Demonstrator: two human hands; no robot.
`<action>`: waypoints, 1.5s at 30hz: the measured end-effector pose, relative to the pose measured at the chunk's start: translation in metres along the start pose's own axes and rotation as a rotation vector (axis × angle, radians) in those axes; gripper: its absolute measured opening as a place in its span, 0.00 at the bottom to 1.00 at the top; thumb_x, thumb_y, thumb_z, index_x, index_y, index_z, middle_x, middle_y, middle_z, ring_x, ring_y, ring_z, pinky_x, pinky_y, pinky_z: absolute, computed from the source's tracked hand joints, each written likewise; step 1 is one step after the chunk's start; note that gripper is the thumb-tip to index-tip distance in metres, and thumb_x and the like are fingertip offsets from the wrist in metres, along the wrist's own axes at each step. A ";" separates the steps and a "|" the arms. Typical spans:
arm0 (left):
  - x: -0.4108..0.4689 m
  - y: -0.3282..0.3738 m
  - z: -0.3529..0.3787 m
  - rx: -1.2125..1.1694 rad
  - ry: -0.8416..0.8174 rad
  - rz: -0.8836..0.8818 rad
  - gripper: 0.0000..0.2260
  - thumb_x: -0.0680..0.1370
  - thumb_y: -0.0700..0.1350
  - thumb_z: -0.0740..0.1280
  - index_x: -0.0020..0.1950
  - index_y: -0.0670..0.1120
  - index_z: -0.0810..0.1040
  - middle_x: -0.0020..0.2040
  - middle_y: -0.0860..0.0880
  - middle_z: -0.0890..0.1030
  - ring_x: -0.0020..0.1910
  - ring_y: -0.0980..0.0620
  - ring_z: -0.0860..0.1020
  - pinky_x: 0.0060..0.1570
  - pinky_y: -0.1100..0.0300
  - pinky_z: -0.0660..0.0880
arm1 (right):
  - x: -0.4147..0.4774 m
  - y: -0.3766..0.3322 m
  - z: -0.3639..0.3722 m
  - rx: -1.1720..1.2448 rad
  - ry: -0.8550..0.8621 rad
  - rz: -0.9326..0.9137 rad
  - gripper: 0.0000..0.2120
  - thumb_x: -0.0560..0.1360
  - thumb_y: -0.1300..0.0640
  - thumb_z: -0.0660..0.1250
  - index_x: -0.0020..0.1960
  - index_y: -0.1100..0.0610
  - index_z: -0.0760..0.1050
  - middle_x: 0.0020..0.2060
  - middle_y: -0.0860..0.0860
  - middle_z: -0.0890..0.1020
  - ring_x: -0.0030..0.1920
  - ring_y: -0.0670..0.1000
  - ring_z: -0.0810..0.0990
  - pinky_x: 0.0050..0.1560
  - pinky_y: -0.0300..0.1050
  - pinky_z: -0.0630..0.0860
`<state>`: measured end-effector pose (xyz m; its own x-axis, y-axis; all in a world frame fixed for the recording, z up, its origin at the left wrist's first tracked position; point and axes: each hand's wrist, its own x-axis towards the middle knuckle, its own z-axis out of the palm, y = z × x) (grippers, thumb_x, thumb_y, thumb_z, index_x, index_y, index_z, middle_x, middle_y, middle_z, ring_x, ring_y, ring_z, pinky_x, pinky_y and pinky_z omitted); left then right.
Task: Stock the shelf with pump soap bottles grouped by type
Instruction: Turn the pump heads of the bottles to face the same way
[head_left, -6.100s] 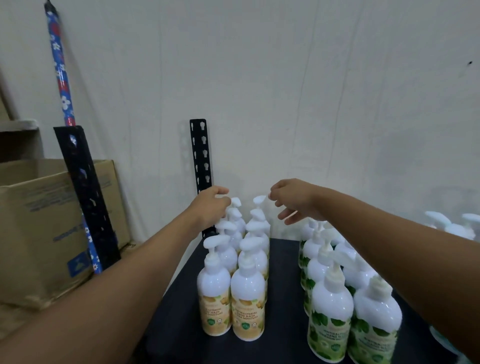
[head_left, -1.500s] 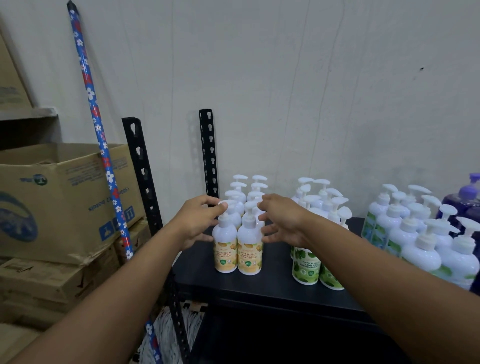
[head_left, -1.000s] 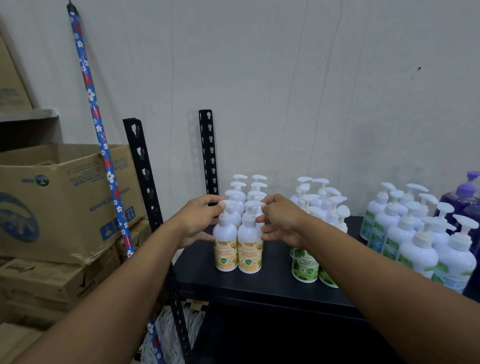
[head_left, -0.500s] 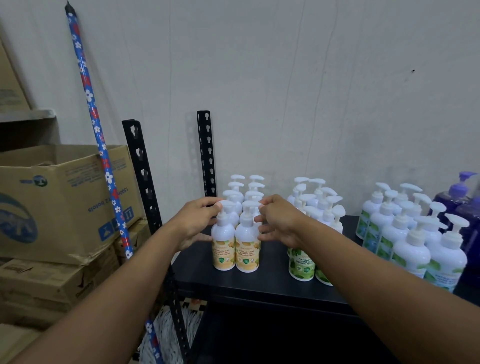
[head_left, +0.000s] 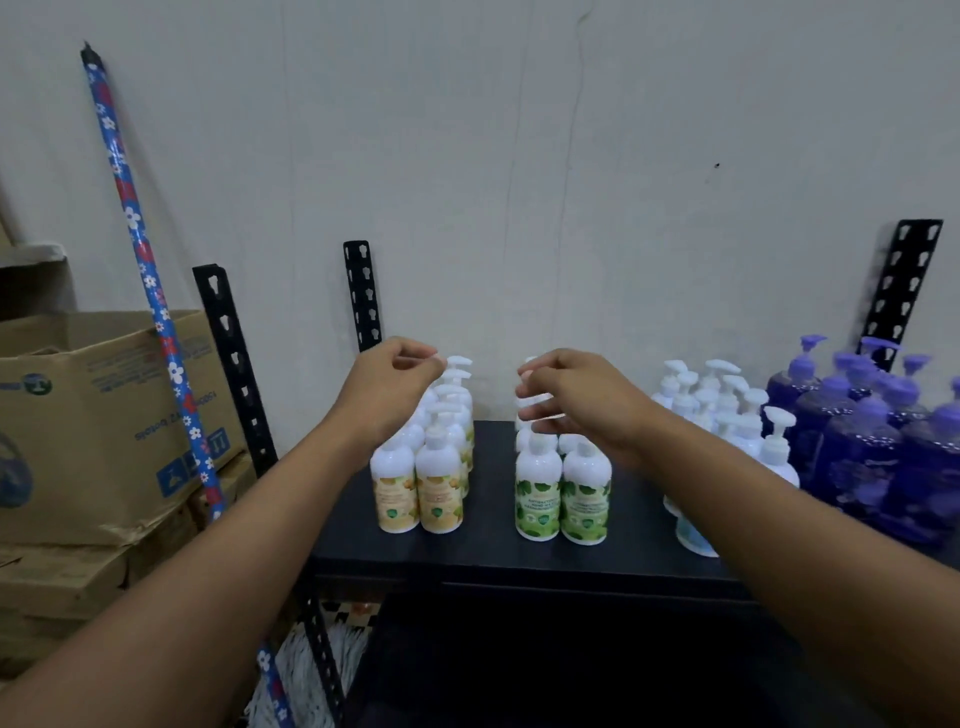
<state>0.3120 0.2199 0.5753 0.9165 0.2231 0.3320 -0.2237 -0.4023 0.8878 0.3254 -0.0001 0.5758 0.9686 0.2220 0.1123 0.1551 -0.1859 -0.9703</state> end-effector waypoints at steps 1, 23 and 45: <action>-0.004 0.007 0.008 -0.013 -0.026 0.007 0.07 0.80 0.49 0.70 0.56 0.50 0.81 0.54 0.51 0.83 0.56 0.52 0.82 0.59 0.50 0.80 | -0.004 -0.002 -0.012 0.007 0.025 -0.017 0.08 0.80 0.60 0.64 0.57 0.59 0.78 0.54 0.58 0.83 0.46 0.53 0.84 0.51 0.49 0.82; 0.007 -0.033 0.116 -0.029 -0.357 -0.253 0.19 0.82 0.48 0.61 0.72 0.61 0.73 0.59 0.51 0.80 0.62 0.44 0.80 0.50 0.51 0.80 | 0.015 0.080 -0.072 -0.180 -0.013 0.133 0.26 0.79 0.59 0.58 0.74 0.40 0.67 0.59 0.61 0.80 0.46 0.53 0.79 0.43 0.47 0.81; 0.017 -0.033 0.123 -0.009 -0.327 -0.230 0.11 0.81 0.51 0.68 0.61 0.53 0.75 0.58 0.45 0.81 0.57 0.43 0.83 0.52 0.43 0.83 | 0.031 0.084 -0.081 -0.041 -0.032 0.201 0.12 0.80 0.63 0.61 0.61 0.53 0.67 0.52 0.58 0.81 0.44 0.55 0.78 0.44 0.51 0.82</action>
<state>0.3757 0.1275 0.5126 0.9999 0.0116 0.0070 -0.0022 -0.3667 0.9303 0.3844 -0.0867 0.5148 0.9742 0.2067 -0.0906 -0.0327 -0.2679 -0.9629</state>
